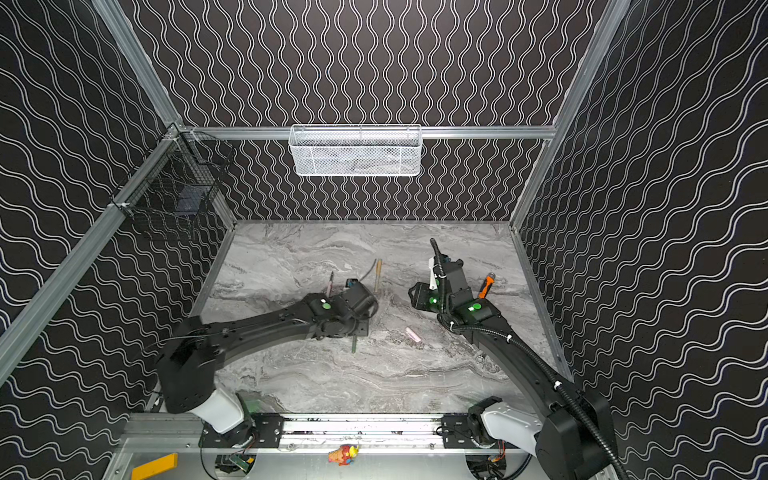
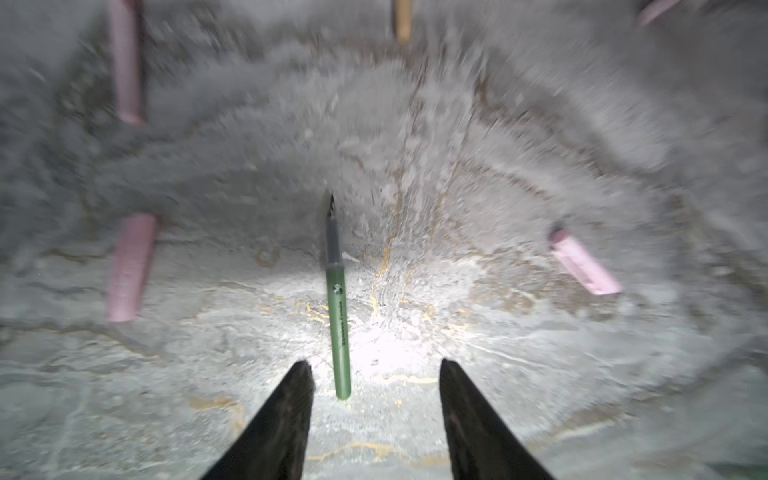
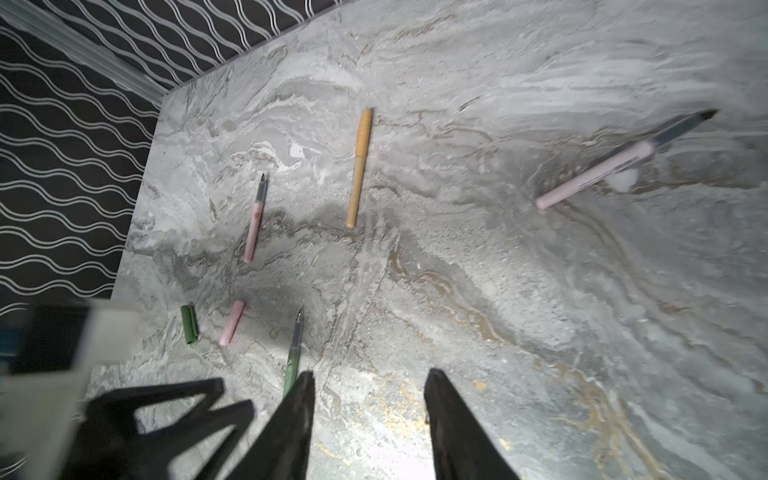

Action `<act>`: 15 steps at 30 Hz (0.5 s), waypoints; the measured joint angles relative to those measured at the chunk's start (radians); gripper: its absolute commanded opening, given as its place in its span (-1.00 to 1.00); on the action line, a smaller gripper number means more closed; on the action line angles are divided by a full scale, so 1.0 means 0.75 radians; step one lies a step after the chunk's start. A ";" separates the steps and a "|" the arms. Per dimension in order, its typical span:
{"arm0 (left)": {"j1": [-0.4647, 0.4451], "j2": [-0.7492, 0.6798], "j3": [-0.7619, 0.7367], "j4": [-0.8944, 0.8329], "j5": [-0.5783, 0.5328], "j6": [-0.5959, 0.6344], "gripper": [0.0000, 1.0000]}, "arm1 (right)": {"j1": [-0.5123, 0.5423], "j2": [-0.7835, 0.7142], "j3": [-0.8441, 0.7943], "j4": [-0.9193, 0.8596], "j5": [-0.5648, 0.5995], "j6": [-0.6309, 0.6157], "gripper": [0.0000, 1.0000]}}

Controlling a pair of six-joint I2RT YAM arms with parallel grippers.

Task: Insert the pens into the pen caps

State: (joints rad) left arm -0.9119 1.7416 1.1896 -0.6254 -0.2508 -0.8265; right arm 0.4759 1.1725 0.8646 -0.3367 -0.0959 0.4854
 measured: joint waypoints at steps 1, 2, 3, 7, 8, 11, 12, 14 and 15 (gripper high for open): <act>0.052 -0.064 -0.004 -0.011 0.000 0.022 0.08 | 0.034 0.017 0.005 0.003 -0.003 0.002 -0.11; 0.108 -0.120 -0.015 -0.011 0.002 0.039 0.08 | 0.078 0.042 0.017 0.005 -0.004 0.007 -0.12; 0.169 -0.175 -0.031 -0.013 0.001 0.064 0.08 | 0.110 0.065 0.031 0.005 0.002 0.014 -0.13; 0.450 -0.364 -0.139 -0.050 0.042 0.138 0.04 | 0.297 0.225 0.156 0.012 0.023 0.030 -0.14; 0.534 -0.398 -0.172 -0.057 0.062 0.159 0.03 | 0.340 0.270 0.205 0.015 0.038 0.030 -0.14; 0.737 -0.438 -0.277 -0.065 0.132 0.187 -0.02 | 0.403 0.350 0.297 0.039 0.059 0.030 -0.18; 0.790 -0.446 -0.308 -0.068 0.172 0.198 -0.02 | 0.417 0.372 0.316 0.045 0.063 0.031 -0.19; 0.919 -0.468 -0.375 -0.065 0.241 0.198 -0.01 | 0.451 0.439 0.372 0.050 0.072 0.031 -0.24; 0.975 -0.478 -0.397 -0.064 0.251 0.198 -0.01 | 0.473 0.482 0.410 0.050 0.071 0.030 -0.26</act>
State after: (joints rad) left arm -0.1810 1.3830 0.8921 -0.6735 -0.0628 -0.6777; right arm 0.8303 1.5337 1.1721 -0.2989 -0.0429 0.5079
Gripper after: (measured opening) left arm 0.491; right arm 0.391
